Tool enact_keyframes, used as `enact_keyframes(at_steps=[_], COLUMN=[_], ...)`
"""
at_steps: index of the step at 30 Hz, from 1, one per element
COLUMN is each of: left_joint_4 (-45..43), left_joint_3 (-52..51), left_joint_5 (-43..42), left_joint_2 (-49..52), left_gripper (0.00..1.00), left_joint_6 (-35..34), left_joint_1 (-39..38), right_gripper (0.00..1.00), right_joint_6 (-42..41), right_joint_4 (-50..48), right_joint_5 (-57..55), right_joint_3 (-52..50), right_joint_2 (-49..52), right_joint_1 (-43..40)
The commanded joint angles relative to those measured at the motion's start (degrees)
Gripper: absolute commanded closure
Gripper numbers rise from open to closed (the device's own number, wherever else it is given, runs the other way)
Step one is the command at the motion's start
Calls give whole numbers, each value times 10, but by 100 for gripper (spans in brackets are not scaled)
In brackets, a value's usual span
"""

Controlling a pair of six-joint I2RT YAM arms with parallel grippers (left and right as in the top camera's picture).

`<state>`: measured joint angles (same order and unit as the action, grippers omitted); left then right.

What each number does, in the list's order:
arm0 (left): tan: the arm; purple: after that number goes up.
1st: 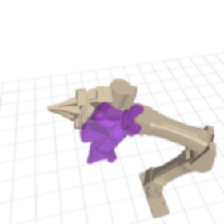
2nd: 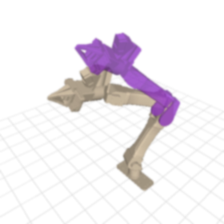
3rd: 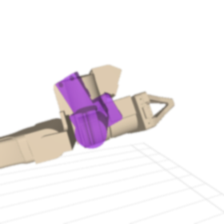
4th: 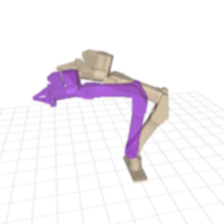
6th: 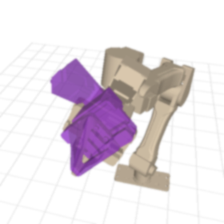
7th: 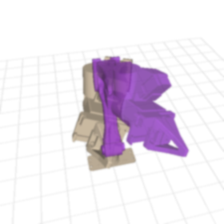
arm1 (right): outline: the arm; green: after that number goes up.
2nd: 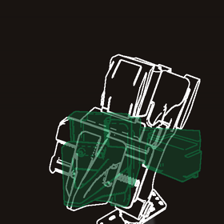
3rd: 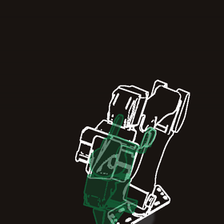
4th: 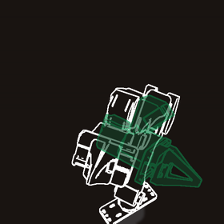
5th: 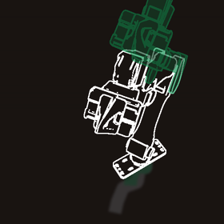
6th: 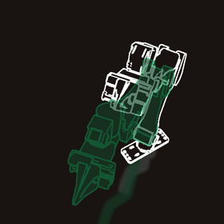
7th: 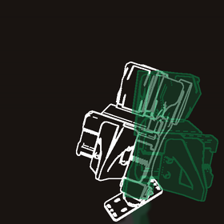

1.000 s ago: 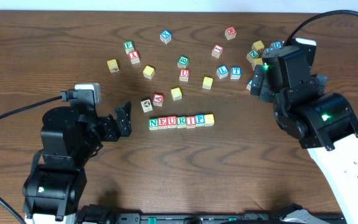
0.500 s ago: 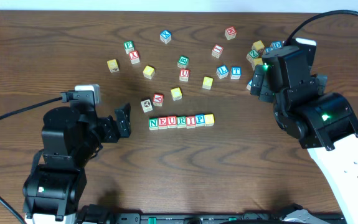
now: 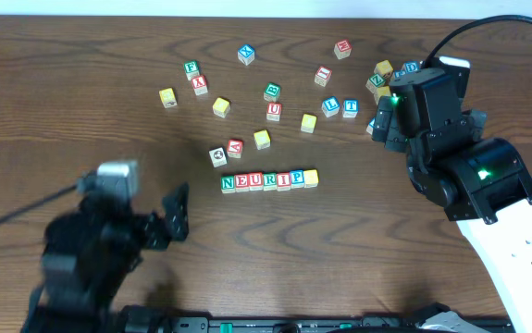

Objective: Spell out NEURIPS

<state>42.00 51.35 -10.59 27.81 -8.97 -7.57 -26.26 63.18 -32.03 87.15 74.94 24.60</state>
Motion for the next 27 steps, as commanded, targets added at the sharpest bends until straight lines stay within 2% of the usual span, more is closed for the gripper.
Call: enact_keyframes(at_steps=[1,7,12,15,19,27], left_joint_4=[-24,-119,-295,-427,-546,-684], left_joint_3=[0,-64,-191,-272,-353,-498], left_joint_5=[9,80,100,94,97,113], left_joint_2=[-70,-191,-279,-272,-277,-277], left_gripper=[1,1,1,1,1,1], left_joint_6=[7,8,7,-4,-6,-6], left_joint_1=[-2,-1,28,52,61,63], right_gripper=[1,1,1,1,1,1], right_joint_6=[6,6,6,6,6,6], right_joint_4=[1,1,1,1,1,1], right_joint_5=[-14,-14,-14,-14,-14,-14], right_joint_3=[2,2,2,2,2,2], right_joint_2=[0,0,0,0,0,0], right_joint_1=[-3,-3,-3,-3,-3,-3])
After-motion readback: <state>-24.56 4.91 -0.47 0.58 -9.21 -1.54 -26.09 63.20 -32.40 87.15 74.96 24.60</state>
